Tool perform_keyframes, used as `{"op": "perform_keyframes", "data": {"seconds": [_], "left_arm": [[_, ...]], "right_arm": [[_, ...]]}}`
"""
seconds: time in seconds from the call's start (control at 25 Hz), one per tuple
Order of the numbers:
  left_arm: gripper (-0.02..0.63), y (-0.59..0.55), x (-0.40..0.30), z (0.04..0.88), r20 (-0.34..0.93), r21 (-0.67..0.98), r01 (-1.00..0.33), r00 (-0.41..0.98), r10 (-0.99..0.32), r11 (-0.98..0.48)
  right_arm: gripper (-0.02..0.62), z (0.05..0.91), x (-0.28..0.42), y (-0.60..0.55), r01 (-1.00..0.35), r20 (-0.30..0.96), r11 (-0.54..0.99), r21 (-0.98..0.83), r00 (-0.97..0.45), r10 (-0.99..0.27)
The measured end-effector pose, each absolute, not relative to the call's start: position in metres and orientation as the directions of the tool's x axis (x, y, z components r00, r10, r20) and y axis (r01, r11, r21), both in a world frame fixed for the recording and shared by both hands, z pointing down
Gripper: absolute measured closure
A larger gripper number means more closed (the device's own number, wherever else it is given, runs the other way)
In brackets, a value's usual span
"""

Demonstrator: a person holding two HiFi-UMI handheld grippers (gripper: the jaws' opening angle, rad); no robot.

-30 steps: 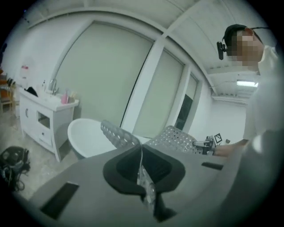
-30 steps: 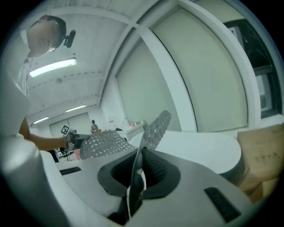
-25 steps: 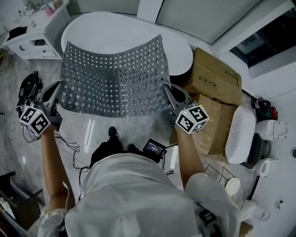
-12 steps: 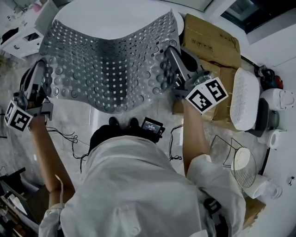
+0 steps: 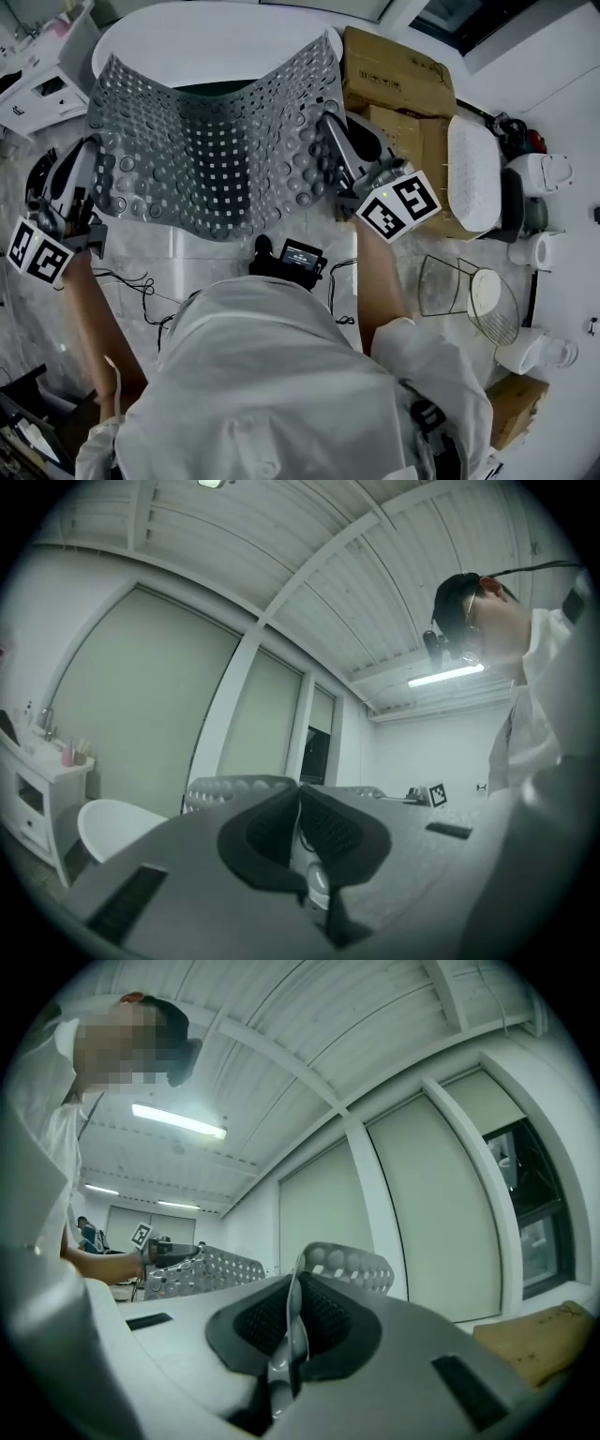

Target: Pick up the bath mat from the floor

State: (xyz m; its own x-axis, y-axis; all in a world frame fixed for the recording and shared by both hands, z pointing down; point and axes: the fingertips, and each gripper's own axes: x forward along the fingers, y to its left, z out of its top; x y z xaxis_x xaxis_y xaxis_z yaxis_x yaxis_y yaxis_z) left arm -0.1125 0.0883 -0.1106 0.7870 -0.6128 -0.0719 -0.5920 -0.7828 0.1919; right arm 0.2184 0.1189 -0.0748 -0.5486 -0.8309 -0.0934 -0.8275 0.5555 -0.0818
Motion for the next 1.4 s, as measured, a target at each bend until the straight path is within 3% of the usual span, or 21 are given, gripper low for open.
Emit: {"op": "perform_keyframes", "data": {"seconds": [0.4, 0.72, 1.12, 1.4], "left_arm": [[0.594, 0.199, -0.217, -0.082, -0.037, 0.163, -0.588, 0.799, -0.6, -0.792], [0.594, 0.195, -0.211, -0.069, 0.038, 0.228, -0.582, 0.806, -0.59, -0.78], [0.594, 0.211, -0.21, -0.093, 0.003, 0.215, -0.585, 0.801, -0.599, -0.782], [0.594, 0.295, -0.13, -0.076, -0.02, 0.167, -0.584, 0.803, -0.595, -0.794]], "right_arm": [[0.56, -0.043, 0.115, 0.229, -0.858, -0.044, 0.495, -0.134, -0.494, -0.868], [0.56, -0.028, 0.107, 0.23, -0.842, 0.058, 0.494, -0.214, -0.516, -0.855], [0.56, -0.049, 0.103, 0.244, -0.829, 0.026, 0.537, -0.154, -0.547, -0.837], [0.559, -0.02, 0.181, 0.332, -0.834, -0.041, 0.529, -0.154, -0.53, -0.847]]}}
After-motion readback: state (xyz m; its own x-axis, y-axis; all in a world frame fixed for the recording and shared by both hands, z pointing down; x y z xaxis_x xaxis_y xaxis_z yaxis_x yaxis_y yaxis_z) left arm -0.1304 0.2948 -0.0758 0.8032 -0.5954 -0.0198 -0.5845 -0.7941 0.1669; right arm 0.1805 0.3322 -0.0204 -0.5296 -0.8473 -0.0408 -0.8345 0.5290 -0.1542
